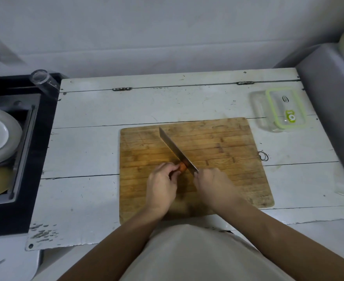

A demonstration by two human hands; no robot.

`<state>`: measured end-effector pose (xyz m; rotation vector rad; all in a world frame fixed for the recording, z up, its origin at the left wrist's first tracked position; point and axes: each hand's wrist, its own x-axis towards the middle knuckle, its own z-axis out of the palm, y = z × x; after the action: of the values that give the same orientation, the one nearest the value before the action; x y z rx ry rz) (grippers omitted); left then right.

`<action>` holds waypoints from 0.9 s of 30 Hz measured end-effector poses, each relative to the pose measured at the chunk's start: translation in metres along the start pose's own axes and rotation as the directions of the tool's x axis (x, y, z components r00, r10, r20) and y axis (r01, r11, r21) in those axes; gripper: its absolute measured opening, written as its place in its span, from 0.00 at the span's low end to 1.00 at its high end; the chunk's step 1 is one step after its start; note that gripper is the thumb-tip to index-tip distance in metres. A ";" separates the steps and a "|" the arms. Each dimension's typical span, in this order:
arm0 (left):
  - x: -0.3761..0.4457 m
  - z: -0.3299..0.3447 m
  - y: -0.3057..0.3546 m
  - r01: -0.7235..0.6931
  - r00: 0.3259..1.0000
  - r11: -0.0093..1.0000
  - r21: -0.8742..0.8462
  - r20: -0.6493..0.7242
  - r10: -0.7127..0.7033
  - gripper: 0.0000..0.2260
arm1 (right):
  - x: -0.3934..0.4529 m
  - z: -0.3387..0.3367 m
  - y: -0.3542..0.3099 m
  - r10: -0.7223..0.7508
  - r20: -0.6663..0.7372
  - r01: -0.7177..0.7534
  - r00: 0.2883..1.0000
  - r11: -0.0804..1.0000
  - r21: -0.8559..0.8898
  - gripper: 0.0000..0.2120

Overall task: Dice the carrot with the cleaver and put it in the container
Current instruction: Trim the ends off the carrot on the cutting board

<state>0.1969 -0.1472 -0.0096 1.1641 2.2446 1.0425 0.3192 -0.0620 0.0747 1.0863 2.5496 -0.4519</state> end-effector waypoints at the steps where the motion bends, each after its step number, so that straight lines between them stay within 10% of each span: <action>1: 0.000 0.000 0.000 -0.012 1.000 1.000 0.002 0.011 0.012 0.06 | 0.006 0.003 0.000 -0.027 -0.015 0.027 1.000 0.999 -0.024 0.11; 18: 0.007 -0.031 0.010 0.265 0.939 0.956 0.129 0.193 -0.286 0.26 | -0.012 -0.002 0.062 0.260 -0.085 -0.186 0.962 0.851 0.490 0.19; 27: 0.033 -0.023 0.033 -0.110 0.973 0.950 0.293 0.225 0.043 0.21 | -0.017 -0.020 0.093 0.547 0.106 -0.277 0.831 0.241 0.930 0.15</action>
<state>0.1808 -0.1180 0.0300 1.4265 2.2503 0.5718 0.3952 -0.0040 0.0850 2.2467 1.8373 -1.8499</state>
